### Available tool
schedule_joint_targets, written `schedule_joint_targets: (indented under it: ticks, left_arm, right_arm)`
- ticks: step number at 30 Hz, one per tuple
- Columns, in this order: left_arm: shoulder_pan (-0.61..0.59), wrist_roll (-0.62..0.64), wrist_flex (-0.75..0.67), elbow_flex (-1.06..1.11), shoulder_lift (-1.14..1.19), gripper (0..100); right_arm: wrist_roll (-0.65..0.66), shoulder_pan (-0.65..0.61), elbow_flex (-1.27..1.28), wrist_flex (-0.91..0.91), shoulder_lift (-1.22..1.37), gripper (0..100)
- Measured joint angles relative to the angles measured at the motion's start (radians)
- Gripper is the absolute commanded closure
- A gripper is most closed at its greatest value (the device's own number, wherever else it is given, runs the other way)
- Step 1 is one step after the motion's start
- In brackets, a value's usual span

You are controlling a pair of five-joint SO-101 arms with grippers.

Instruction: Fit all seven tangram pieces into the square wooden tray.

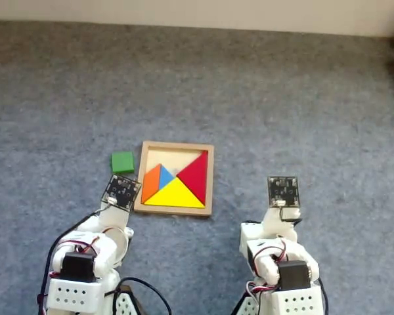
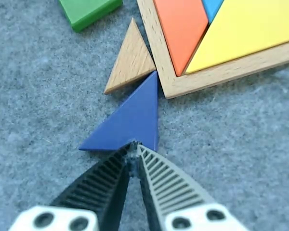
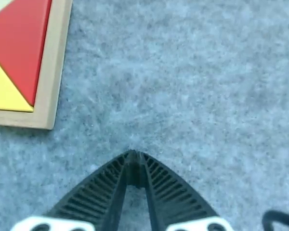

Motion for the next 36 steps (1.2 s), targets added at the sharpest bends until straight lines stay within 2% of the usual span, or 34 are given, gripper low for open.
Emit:
schedule_joint_targets:
  ticks: [7, 12, 18, 23, 28, 32, 36]
  left_arm:
    - [-0.026, -0.002, -0.008, -0.187, 0.0, 96]
    - [-0.118, -0.135, -0.025, -0.373, 0.0, 86]
    - [-0.181, -0.181, -0.015, -0.583, 0.034, 85]
    - [-0.186, -0.227, 0.044, -0.74, 0.316, 82]
    - [-0.187, -0.236, 0.086, -0.868, 0.681, 66]
    - [-0.187, -0.153, 0.084, -0.919, 0.896, 66]
    - [-0.187, -0.11, 0.002, -0.954, 1.06, 66]
  right_arm:
    - [0.0, 0.0, 0.0, 0.0, 0.0, 98.6]
    - [0.0, 0.0, 0.0, 0.0, 0.0, 98.6]
    - [0.0, 0.0, 0.0, 0.0, 0.0, 98.6]
    - [0.0, 0.0, 0.0, 0.0, 0.0, 98.6]
    - [0.0, 0.0, 0.0, 0.0, 0.0, 98.6]
    - [0.0, 0.0, 0.0, 0.0, 0.0, 98.6]
    - [0.0, 0.0, 0.0, 0.0, 0.0, 98.6]
